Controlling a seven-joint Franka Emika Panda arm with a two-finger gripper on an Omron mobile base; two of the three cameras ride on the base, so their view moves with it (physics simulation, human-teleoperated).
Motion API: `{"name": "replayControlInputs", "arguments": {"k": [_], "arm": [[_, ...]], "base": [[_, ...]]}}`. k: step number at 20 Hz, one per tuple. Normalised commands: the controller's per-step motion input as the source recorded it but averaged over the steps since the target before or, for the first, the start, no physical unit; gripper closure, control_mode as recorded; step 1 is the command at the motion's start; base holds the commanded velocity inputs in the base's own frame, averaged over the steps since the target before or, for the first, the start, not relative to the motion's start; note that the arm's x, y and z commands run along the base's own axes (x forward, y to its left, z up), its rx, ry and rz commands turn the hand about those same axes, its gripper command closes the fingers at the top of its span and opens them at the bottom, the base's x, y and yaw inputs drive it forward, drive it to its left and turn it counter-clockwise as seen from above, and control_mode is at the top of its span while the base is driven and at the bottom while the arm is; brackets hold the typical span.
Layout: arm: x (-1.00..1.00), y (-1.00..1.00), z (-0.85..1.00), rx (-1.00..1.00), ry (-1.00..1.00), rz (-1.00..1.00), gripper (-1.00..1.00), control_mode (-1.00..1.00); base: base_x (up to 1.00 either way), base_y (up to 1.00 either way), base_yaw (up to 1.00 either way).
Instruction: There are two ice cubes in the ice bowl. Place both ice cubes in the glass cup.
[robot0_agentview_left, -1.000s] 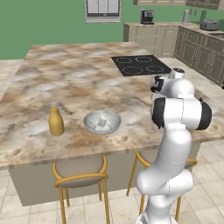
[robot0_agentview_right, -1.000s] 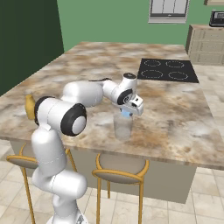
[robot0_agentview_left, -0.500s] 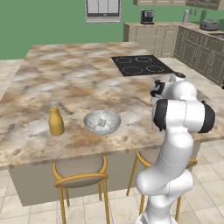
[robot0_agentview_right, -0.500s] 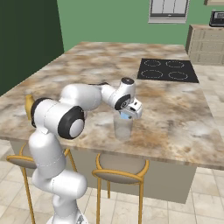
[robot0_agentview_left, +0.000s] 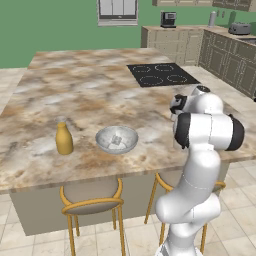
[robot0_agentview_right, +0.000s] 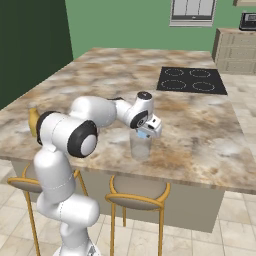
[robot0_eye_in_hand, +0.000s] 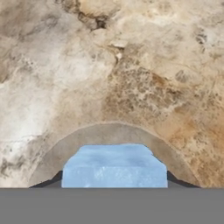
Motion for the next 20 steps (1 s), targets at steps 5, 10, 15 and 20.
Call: {"name": "replayControlInputs", "arguments": {"k": [5, 10, 15, 20], "arm": [[0.01, 0.01, 0.0, 0.0, 0.02, 0.0, -1.0, -1.0], [0.0, 0.03, 0.71, 0.0, -0.09, 0.0, -1.0, -1.0], [-0.03, 0.07, 0.99, -0.01, -0.2, 0.0, -1.0, -1.0], [-0.45, 0.72, 0.3, -0.02, -0.06, 0.0, -1.0, -1.0]], "base": [[0.0, 0.0, 0.0], [0.0, 0.0, 0.0], [0.0, 0.0, 0.0], [0.0, 0.0, 0.0]]}}
